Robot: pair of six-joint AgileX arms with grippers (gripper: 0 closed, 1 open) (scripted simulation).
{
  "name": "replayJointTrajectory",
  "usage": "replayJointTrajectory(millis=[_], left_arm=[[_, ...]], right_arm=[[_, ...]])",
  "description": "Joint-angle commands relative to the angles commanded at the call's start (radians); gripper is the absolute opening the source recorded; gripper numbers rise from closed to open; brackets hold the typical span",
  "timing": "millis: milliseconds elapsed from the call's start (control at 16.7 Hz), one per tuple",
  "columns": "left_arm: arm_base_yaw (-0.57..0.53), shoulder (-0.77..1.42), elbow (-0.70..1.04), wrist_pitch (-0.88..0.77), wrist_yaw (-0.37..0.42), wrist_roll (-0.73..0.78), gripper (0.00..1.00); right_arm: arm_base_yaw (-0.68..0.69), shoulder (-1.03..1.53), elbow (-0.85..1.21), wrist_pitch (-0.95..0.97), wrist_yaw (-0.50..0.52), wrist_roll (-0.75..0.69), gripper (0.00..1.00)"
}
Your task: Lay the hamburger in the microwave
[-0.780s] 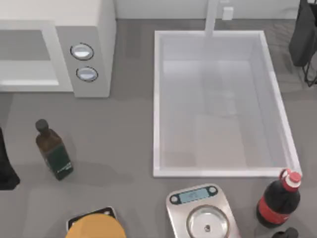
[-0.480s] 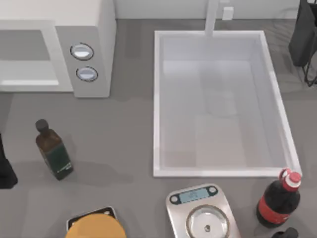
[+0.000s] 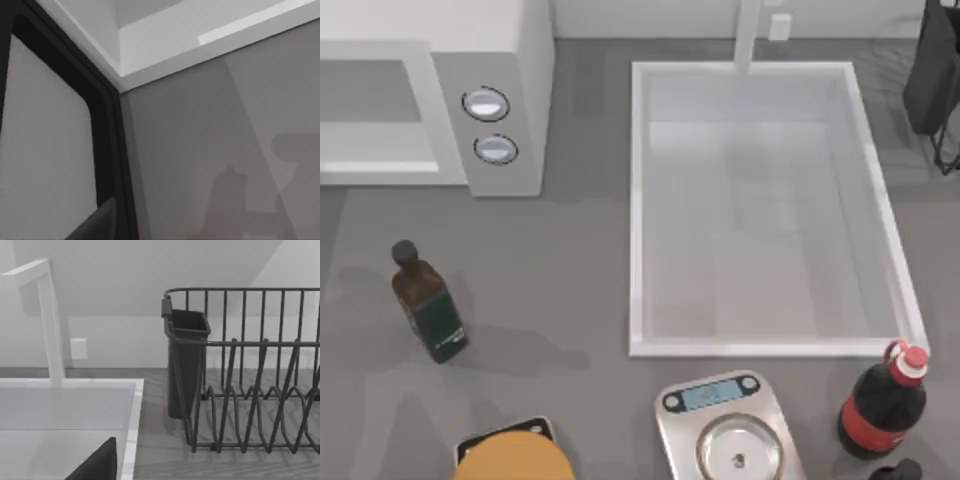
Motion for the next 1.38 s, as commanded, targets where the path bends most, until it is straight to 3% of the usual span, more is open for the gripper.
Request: replayJointTrajectory(millis=[420, 720, 960, 1380], left_arm=[[0.149, 0.665, 0.428, -0.355, -0.001, 0.494, 1.0], [0.225, 1.019, 0.648, -0.539, 0.0, 0.75, 1.0], [0.25, 1.131, 0.721, -0.6, 0.0, 0.835, 1.0], [0.234, 1.131, 0.709, -0.593, 0.002, 0.828, 1.0]], right_arm=[[0.0, 0.0, 0.0, 0.0, 0.0, 0.0, 1.0], [0.0, 0.0, 0.0, 0.0, 0.0, 0.0, 1.0], [0.0, 0.0, 0.0, 0.0, 0.0, 0.0, 1.0], [0.0, 0.0, 0.0, 0.0, 0.0, 0.0, 1.0]])
